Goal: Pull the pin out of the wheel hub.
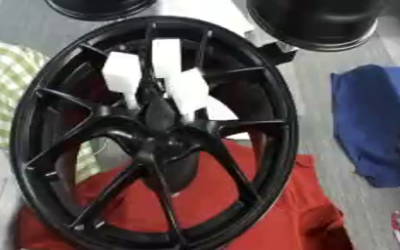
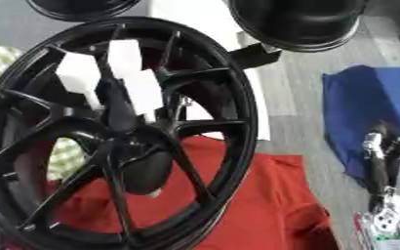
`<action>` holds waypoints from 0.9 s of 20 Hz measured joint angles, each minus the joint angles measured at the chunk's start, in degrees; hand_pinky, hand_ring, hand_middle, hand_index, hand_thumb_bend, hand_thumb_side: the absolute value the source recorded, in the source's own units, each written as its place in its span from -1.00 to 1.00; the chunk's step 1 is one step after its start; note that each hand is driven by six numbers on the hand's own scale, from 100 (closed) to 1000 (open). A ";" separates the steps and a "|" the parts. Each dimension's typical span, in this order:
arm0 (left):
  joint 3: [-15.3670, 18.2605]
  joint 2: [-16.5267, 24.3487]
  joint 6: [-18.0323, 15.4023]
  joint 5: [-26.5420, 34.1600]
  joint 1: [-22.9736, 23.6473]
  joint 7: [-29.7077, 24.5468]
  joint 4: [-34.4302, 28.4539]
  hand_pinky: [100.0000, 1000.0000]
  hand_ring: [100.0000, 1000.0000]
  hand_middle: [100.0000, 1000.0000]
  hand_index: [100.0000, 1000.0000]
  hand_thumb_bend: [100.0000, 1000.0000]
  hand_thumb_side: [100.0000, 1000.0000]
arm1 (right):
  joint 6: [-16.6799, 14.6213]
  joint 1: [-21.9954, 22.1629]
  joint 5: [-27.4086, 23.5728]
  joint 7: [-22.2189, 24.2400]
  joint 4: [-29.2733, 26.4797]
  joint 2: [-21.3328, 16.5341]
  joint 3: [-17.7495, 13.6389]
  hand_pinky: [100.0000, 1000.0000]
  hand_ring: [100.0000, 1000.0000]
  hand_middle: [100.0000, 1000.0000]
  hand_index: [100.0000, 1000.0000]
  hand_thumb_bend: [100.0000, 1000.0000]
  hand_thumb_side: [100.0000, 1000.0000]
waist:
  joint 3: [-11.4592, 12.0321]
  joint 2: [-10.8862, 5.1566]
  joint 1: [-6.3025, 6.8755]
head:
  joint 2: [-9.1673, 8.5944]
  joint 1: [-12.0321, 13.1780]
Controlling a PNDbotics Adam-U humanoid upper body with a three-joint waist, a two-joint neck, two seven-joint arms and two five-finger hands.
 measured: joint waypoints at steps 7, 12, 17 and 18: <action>-0.14 -0.20 -0.51 -2.98 0.49 -2.37 0.00 0.55 0.50 0.45 0.78 -1.00 0.33 | 0.06 0.09 -0.25 -0.40 -0.13 -0.09 0.00 0.25 0.46 0.13 0.50 -1.00 0.18 | -0.04 -0.02 0.05 | 0.26 0.07; -0.10 -0.50 1.83 -1.43 0.48 -0.09 0.01 0.48 0.40 0.26 0.62 -1.00 0.02 | 0.03 0.18 -0.27 -0.55 -0.13 -0.16 0.00 0.25 0.46 0.12 0.50 -1.00 0.18 | -0.04 -0.13 0.27 | 0.27 0.06; -0.15 -0.53 3.13 0.29 0.46 0.46 -0.08 0.44 0.34 0.22 0.60 -1.00 -0.11 | 0.06 0.18 -0.28 -0.59 -0.15 -0.38 0.00 0.25 0.46 0.12 0.50 -1.00 0.18 | -0.15 -0.14 0.31 | 0.27 0.06; -0.16 -0.54 3.27 0.59 0.43 0.50 -0.13 0.42 0.30 0.18 0.58 -1.00 -0.14 | 0.08 0.18 -0.29 -0.61 -0.16 -0.51 0.00 0.25 0.46 0.12 0.50 -1.00 0.18 | -0.19 -0.14 0.31 | 0.27 0.06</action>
